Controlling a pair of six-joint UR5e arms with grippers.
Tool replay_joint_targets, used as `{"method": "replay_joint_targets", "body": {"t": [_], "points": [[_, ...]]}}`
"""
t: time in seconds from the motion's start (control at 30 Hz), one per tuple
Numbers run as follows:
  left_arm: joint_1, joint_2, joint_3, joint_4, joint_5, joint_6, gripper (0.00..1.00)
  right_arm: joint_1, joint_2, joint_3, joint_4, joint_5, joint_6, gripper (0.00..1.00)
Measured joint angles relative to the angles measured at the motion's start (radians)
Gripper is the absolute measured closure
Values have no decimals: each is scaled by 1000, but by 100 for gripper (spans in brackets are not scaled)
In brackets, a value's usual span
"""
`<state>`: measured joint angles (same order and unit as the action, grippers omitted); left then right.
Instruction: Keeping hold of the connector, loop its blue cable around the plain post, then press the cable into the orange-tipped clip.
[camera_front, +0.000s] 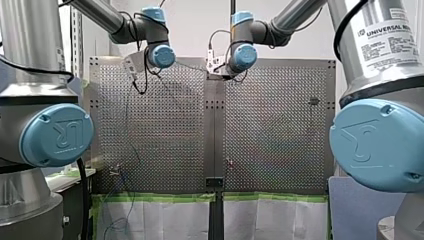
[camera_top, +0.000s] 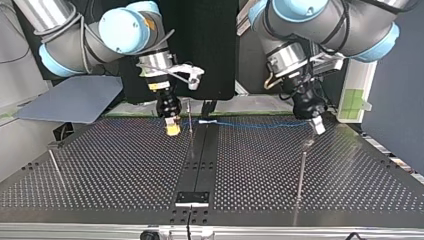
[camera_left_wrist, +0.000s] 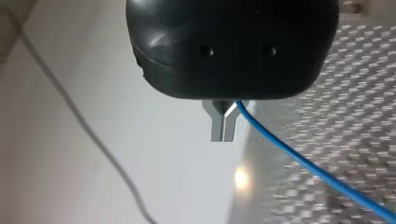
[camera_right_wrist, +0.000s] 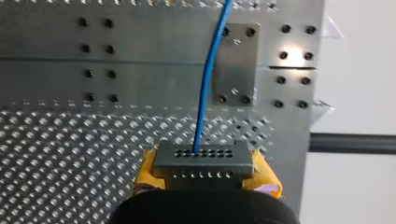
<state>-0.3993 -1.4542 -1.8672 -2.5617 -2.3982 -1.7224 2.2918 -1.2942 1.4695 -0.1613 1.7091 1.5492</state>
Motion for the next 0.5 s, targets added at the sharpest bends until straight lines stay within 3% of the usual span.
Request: {"method": "replay_joint_targets", "body": {"t": [0.23,0.5], "points": [[60,43,35,-71,56,-9,100,6,63,-63,47,-20,-3,100],[138,-1,73,-149,133,-21,100,3,111,-141,57,-46,2,100]]}}
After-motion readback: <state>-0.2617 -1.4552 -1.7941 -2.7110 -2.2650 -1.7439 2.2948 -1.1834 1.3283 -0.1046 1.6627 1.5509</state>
